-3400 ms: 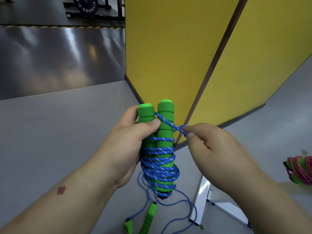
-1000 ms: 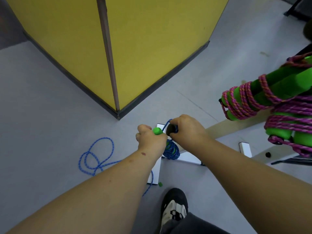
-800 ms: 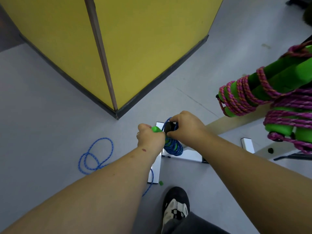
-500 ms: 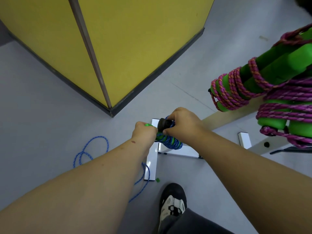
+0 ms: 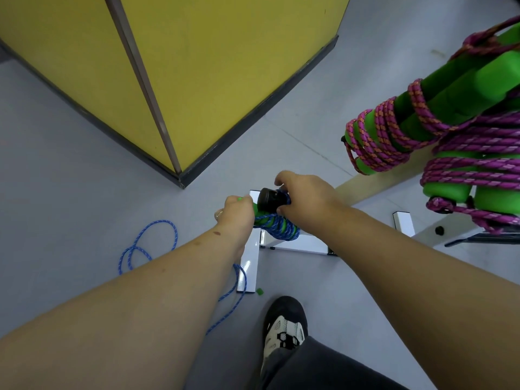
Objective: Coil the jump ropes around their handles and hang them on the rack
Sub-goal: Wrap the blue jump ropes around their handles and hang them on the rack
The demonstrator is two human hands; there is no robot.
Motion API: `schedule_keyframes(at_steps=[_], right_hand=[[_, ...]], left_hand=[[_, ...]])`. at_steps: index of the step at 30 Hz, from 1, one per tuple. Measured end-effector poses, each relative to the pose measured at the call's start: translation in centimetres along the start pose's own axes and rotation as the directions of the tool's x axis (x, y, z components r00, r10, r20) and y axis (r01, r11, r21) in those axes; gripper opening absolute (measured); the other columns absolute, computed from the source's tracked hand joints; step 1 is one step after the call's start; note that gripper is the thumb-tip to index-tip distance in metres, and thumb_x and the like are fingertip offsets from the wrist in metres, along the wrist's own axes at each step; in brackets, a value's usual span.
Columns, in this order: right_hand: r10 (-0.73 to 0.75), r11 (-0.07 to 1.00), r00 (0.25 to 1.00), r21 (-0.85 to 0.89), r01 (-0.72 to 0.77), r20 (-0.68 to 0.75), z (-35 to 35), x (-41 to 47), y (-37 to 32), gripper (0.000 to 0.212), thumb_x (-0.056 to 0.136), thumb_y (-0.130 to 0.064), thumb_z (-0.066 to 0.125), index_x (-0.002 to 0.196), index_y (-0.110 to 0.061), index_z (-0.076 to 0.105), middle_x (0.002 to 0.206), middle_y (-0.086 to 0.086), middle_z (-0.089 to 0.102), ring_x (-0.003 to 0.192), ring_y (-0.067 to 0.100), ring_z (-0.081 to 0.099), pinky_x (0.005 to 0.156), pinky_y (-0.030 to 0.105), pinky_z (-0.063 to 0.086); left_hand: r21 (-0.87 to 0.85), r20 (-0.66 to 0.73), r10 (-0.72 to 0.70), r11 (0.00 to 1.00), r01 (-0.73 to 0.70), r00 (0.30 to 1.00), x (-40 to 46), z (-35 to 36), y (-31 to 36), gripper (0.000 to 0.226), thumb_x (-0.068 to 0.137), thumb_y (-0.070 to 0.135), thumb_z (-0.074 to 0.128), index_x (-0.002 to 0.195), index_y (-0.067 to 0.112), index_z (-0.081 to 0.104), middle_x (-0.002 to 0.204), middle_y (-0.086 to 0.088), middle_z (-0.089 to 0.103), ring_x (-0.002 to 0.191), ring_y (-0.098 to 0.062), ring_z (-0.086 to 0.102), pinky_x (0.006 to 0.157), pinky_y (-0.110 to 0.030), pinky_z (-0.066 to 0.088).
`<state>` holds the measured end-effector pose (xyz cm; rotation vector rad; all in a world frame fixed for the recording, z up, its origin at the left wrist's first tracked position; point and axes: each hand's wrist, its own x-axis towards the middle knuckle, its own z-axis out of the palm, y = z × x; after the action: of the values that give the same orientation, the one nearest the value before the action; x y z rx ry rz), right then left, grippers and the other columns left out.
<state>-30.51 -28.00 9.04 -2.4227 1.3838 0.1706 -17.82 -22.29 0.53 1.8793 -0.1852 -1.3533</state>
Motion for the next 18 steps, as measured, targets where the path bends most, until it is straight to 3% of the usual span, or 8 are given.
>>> schedule_keyframes(at_steps=[3,6,9,12,18], right_hand=[[-0.004,0.996,0.997,-0.094,0.011,0.076,0.2,0.1,0.1,0.024,0.090,-0.029,0.066,0.112,-0.020,0.063,0.097,0.004,0.065,0.096,0.029,0.063,0.068,0.032,0.044],[0.012,0.975,0.997,-0.221,0.005,0.072,-0.1,0.0,0.1,0.031,0.091,-0.042,0.066,0.110,-0.018,0.065,0.100,0.003,0.056,0.098,0.026,0.054,0.074,0.038,0.048],[0.049,0.958,0.996,-0.285,-0.027,0.070,-0.3,-0.1,0.1,0.038,0.089,-0.045,0.068,0.113,-0.016,0.065,0.104,0.002,0.048,0.096,0.026,0.048,0.075,0.039,0.048],[0.124,0.969,0.985,-0.230,-0.094,0.121,-0.5,0.0,-0.2,0.035,0.088,-0.041,0.071,0.109,-0.014,0.064,0.103,0.004,0.044,0.084,0.028,0.056,0.070,0.038,0.050],[0.201,0.970,0.969,-0.166,-0.177,0.142,-0.7,0.4,0.1,0.033,0.080,-0.038,0.077,0.102,-0.016,0.068,0.085,0.004,0.055,0.077,0.027,0.062,0.063,0.032,0.050]], left_hand=[[0.000,0.017,-0.001,1.000,0.001,1.000,-2.1,-0.3,0.8,0.058,0.068,0.042,0.041,0.119,0.019,0.055,0.127,-0.016,0.054,0.111,-0.033,0.058,0.106,-0.051,0.048],[-0.051,0.021,-0.016,0.999,0.017,1.000,-3.4,-0.5,1.2,0.035,0.065,0.036,0.044,0.094,0.022,0.055,0.116,-0.012,0.055,0.098,-0.030,0.055,0.106,-0.049,0.046],[-0.106,0.015,0.006,0.994,-0.004,1.000,-3.8,-0.3,0.4,0.041,0.069,0.042,0.047,0.105,0.028,0.057,0.122,-0.011,0.059,0.108,-0.033,0.062,0.103,-0.050,0.051],[-0.149,0.027,0.030,0.988,-0.026,0.999,-3.9,-0.4,-0.2,0.031,0.073,0.045,0.052,0.101,0.033,0.059,0.120,-0.012,0.060,0.110,-0.033,0.064,0.098,-0.051,0.055],[-0.145,0.050,0.051,0.989,-0.043,0.997,-3.8,-0.4,-0.3,0.025,0.078,0.047,0.055,0.099,0.038,0.062,0.119,-0.010,0.062,0.108,-0.030,0.065,0.099,-0.048,0.055]])
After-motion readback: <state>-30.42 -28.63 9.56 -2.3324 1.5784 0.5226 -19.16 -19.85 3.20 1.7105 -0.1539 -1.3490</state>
